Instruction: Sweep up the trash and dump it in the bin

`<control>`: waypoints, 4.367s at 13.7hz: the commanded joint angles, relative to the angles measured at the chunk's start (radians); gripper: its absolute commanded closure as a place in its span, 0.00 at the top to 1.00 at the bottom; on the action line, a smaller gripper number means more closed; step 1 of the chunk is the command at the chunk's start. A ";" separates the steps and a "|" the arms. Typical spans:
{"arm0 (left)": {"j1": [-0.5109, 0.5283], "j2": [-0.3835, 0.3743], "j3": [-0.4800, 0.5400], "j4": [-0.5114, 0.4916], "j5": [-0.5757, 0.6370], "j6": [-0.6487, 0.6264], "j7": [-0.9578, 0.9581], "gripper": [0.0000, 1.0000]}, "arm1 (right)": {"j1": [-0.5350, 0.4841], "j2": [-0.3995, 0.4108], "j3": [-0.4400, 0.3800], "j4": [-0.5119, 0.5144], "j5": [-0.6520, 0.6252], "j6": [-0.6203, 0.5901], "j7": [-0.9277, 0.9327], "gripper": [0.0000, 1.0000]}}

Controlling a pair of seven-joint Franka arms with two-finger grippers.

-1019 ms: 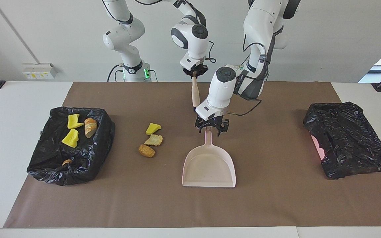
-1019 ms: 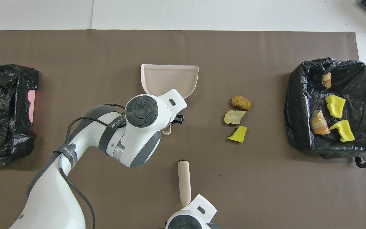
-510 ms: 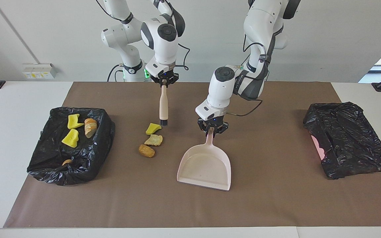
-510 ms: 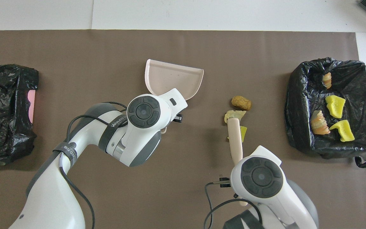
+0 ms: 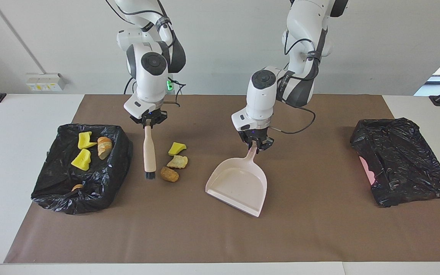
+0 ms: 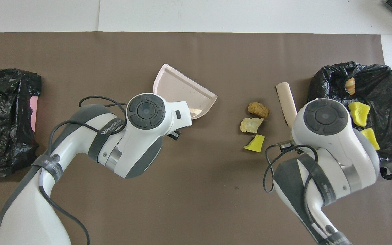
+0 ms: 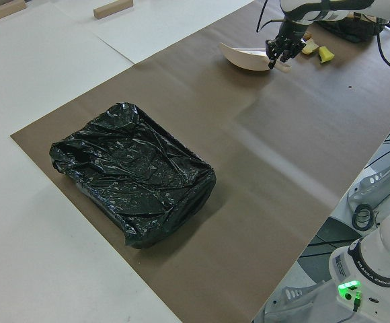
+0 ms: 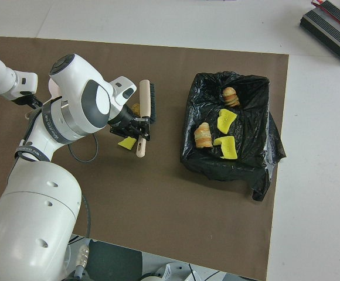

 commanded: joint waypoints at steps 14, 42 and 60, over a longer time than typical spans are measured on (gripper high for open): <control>-0.002 -0.142 -0.008 -0.217 0.018 -0.040 0.929 0.00 | 0.158 0.223 0.022 0.035 0.299 0.068 -0.011 0.00; 0.001 -0.187 -0.005 -0.314 0.017 0.025 0.711 0.00 | 0.050 -0.073 0.015 -0.234 0.370 -0.156 0.082 0.00; 0.009 -0.190 -0.007 -0.317 0.009 0.030 0.709 0.00 | 0.295 0.091 0.009 0.025 0.698 -0.072 0.273 0.00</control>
